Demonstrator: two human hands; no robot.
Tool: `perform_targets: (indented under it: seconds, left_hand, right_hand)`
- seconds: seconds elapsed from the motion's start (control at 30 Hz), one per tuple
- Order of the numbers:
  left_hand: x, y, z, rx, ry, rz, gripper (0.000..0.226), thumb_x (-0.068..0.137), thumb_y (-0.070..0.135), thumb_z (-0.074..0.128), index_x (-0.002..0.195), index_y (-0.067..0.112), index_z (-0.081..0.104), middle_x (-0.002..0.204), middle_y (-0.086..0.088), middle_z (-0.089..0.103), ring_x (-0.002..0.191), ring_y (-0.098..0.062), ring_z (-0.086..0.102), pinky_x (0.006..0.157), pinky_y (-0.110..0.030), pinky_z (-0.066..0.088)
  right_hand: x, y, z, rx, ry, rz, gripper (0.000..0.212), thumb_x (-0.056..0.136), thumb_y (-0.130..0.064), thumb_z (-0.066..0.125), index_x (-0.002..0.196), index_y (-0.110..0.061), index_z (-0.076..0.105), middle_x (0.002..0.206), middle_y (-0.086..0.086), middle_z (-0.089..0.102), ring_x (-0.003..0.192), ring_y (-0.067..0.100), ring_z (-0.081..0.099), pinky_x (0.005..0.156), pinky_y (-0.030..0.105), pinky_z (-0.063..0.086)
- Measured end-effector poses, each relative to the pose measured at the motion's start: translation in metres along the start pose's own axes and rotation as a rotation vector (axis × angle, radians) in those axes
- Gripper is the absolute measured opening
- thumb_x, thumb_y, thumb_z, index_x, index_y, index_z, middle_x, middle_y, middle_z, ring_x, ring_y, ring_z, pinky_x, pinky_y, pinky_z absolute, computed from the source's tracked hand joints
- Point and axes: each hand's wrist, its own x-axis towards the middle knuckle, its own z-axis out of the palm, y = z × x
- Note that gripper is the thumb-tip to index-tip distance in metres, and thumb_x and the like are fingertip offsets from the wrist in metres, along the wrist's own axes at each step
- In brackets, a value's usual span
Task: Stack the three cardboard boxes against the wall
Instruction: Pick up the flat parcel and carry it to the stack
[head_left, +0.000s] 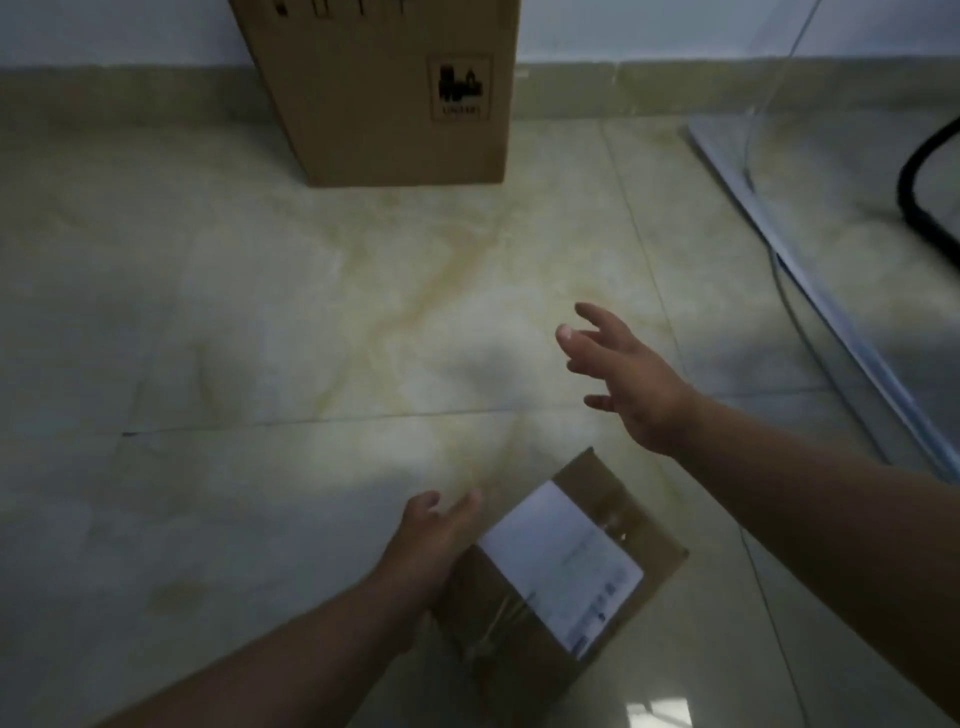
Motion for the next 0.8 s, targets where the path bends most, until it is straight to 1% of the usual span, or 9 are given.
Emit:
perform_targets:
  seconds: [0.13,0.27,0.3,0.4,0.47,0.57,0.7,0.73,0.8]
  left_hand:
    - [0.002,-0.023,0.022,-0.001,0.047,0.008,0.085,0.093,0.056,0.061,0.161,0.016,0.031,0.167,-0.01,0.038,0.147,-0.034,0.044,0.107,-0.041,0.043]
    - [-0.001,-0.055,0.019,-0.023,0.171,-0.048,0.087,0.09,0.057,0.064,0.158,0.009,0.038,0.164,-0.015,0.042,0.144,-0.038,0.048,0.112,-0.048,0.044]
    - [-0.001,-0.066,0.018,-0.082,0.171,-0.117,0.095,0.084,0.064,0.066,0.157,0.008,0.039,0.162,-0.016,0.045,0.141,-0.04,0.05,0.112,-0.049,0.045]
    - [0.005,-0.1,0.022,-0.299,0.086,-0.269,0.13,0.041,0.091,0.068,0.145,0.014,0.055,0.14,-0.015,0.065,0.12,-0.04,0.066,0.102,-0.058,0.055]
    - [0.009,-0.099,0.026,-0.425,0.004,-0.318,0.107,0.053,0.082,0.071,0.138,0.017,0.059,0.127,-0.014,0.072,0.108,-0.04,0.071,0.093,-0.059,0.059]
    - [0.01,-0.066,0.021,-0.497,0.015,-0.27,0.079,0.072,0.066,0.072,0.132,0.015,0.065,0.12,-0.013,0.074,0.102,-0.04,0.072,0.087,-0.056,0.061]
    - [0.019,-0.017,-0.005,-0.486,0.06,-0.097,0.063,0.077,0.056,0.077,0.118,0.009,0.071,0.109,-0.019,0.079,0.088,-0.037,0.077,0.055,-0.046,0.062]
    - [0.019,-0.003,-0.012,-0.481,0.058,-0.047,0.065,0.075,0.054,0.079,0.118,0.006,0.071,0.11,-0.021,0.079,0.088,-0.038,0.079,0.057,-0.05,0.065]
    - [0.018,0.026,-0.028,-0.477,0.068,0.056,0.071,0.067,0.05,0.082,0.119,0.003,0.073,0.116,-0.022,0.079,0.098,-0.041,0.079,0.078,-0.064,0.063]
  right_hand:
    - [-0.026,0.036,0.0,-0.066,0.05,0.087,0.078,0.09,-0.053,0.06,0.157,-0.032,0.027,0.155,0.006,0.042,0.13,0.024,0.046,0.092,0.042,0.037]
    - [-0.043,0.061,0.0,-0.182,0.027,0.196,0.083,0.087,-0.055,0.064,0.157,-0.027,0.03,0.157,0.012,0.04,0.13,0.028,0.047,0.097,0.042,0.041]
    - [-0.047,0.066,0.001,-0.218,0.006,0.23,0.084,0.086,-0.056,0.064,0.157,-0.026,0.03,0.157,0.013,0.04,0.13,0.03,0.048,0.1,0.045,0.044]
    - [-0.053,0.071,0.011,-0.286,-0.049,0.285,0.084,0.086,-0.055,0.066,0.156,-0.024,0.032,0.153,0.012,0.044,0.12,0.026,0.049,0.099,0.043,0.045]
    - [-0.051,0.069,0.019,-0.315,-0.064,0.283,0.084,0.086,-0.054,0.067,0.156,-0.022,0.034,0.151,0.012,0.046,0.117,0.025,0.05,0.095,0.04,0.045]
    - [-0.043,0.063,0.023,-0.326,-0.033,0.241,0.081,0.086,-0.049,0.069,0.154,-0.019,0.036,0.143,0.012,0.051,0.114,0.026,0.054,0.093,0.039,0.046]
    - [-0.029,0.043,0.024,-0.255,0.034,0.193,0.078,0.086,-0.053,0.067,0.151,-0.019,0.039,0.128,0.006,0.055,0.11,0.026,0.057,0.093,0.043,0.049]
    - [-0.025,0.037,0.024,-0.206,0.06,0.184,0.077,0.085,-0.057,0.066,0.148,-0.018,0.043,0.13,0.007,0.058,0.113,0.029,0.059,0.097,0.045,0.05]
    - [-0.017,0.021,0.026,-0.067,0.122,0.17,0.076,0.079,-0.062,0.068,0.137,-0.016,0.053,0.124,0.011,0.065,0.11,0.032,0.065,0.094,0.048,0.054]
